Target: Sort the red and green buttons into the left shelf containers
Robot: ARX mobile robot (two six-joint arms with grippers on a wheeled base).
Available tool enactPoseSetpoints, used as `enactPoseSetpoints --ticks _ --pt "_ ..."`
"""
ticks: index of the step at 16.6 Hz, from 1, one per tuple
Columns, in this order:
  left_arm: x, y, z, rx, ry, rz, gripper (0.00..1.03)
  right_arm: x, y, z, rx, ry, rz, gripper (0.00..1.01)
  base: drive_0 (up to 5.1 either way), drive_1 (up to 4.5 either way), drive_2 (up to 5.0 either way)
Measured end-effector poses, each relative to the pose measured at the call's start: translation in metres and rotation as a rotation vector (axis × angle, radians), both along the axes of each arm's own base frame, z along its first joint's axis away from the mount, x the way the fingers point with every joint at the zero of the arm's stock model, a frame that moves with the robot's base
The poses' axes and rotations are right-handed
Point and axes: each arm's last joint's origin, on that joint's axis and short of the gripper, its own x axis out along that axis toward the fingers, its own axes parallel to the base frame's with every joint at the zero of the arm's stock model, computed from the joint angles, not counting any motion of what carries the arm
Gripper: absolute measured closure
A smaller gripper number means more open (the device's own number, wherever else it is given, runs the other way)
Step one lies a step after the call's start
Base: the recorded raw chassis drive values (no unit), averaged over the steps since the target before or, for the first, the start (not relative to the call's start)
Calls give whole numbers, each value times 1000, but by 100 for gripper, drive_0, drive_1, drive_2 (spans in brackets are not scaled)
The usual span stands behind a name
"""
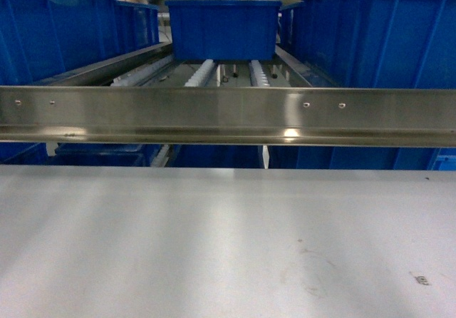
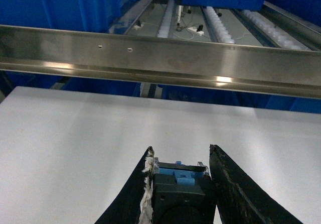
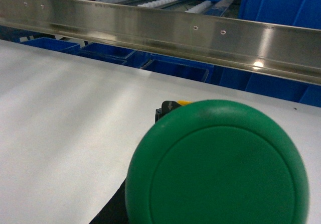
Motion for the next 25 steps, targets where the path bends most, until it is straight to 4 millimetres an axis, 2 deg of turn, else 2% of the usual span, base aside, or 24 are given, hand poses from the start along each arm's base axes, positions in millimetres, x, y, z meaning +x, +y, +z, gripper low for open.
enactPoseSetpoints --ticks 4,21,25 --pt "0 0 0 -1 -2 0 75 0 0 0 0 1 0 74 -503 238 238" --pt "0 0 0 -1 -2 0 75 0 0 0 -1 0 -2 74 -461 74 395" --pt "0 0 1 -2 -6 1 75 0 0 0 0 -1 0 74 -483 249 249"
